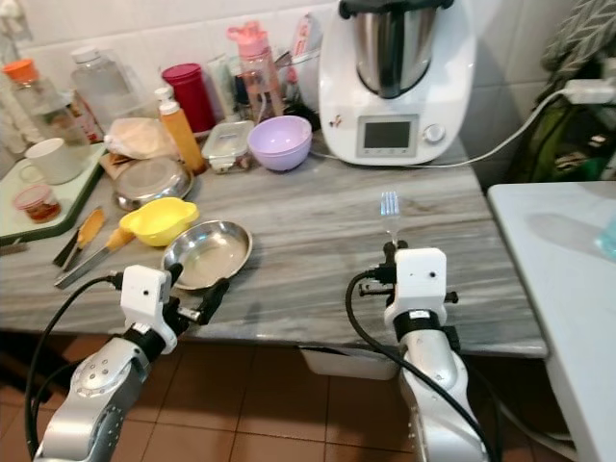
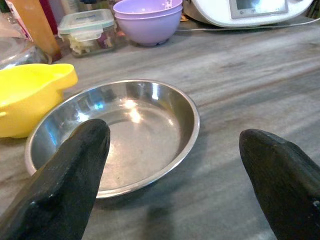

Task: Setting the table

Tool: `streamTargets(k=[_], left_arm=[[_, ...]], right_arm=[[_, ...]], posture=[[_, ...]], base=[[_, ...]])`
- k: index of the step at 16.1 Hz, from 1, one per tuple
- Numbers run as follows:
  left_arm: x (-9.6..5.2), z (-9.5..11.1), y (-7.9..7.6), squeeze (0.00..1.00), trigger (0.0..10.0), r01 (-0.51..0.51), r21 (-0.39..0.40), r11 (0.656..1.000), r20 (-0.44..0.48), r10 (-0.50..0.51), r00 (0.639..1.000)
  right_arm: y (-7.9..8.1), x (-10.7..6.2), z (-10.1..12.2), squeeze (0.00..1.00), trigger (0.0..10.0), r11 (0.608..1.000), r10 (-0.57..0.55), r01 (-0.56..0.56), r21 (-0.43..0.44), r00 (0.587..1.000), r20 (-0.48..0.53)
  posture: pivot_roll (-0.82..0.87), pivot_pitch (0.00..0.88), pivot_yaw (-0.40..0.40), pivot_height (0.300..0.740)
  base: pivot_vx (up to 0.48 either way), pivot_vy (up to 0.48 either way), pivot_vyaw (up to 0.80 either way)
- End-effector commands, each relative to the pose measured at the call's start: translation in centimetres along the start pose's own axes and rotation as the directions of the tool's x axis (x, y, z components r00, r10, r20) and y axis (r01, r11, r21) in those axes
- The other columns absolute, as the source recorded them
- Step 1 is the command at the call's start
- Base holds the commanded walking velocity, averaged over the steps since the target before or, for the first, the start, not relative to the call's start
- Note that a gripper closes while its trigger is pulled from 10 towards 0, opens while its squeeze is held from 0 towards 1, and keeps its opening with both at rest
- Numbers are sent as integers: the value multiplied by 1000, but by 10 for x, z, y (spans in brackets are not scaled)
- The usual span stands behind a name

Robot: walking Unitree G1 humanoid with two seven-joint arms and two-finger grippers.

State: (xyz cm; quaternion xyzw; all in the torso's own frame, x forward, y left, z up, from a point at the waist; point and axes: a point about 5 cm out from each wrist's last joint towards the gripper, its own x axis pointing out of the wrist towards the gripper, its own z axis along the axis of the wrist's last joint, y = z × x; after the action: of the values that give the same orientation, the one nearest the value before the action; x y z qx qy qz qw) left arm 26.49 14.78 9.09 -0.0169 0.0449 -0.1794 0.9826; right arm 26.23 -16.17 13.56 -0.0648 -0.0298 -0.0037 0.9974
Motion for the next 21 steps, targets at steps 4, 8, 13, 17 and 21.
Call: streamTargets(k=[4,8,13,17,21], left_arm=[[-1,1,3,0,10000,4,21,1000,-9,-4,1000],[-1,1,2,0,10000,8,22,1000,-14,-7,1000],[-2,-1,0,0,10000,10,20,1000,-16,-10,1000],[-1,1,-2,0,10000,17,14,1000,-1,-17,1000],[0,6,-3,0,10000,24,22,999,17,-24,1000]], right_arm=[[2,2,1,0,10000,1000,4,-5,13,1000,11],[1,3,2,0,10000,1000,2,-2,12,1000,16],[1,2,1,0,10000,1000,1,-1,9,1000,15],[1,3,1,0,10000,1000,1,-1,10,1000,17],[1,4,2,0,10000,1000,0,0,11,1000,21]], posture=[[-62,5,147,740],[-66,3,145,740],[-66,3,145,740],[-65,8,144,740],[-64,8,143,740]], base=[[0,351,0],[0,370,0],[0,282,0],[0,0,0],[0,0,0]])
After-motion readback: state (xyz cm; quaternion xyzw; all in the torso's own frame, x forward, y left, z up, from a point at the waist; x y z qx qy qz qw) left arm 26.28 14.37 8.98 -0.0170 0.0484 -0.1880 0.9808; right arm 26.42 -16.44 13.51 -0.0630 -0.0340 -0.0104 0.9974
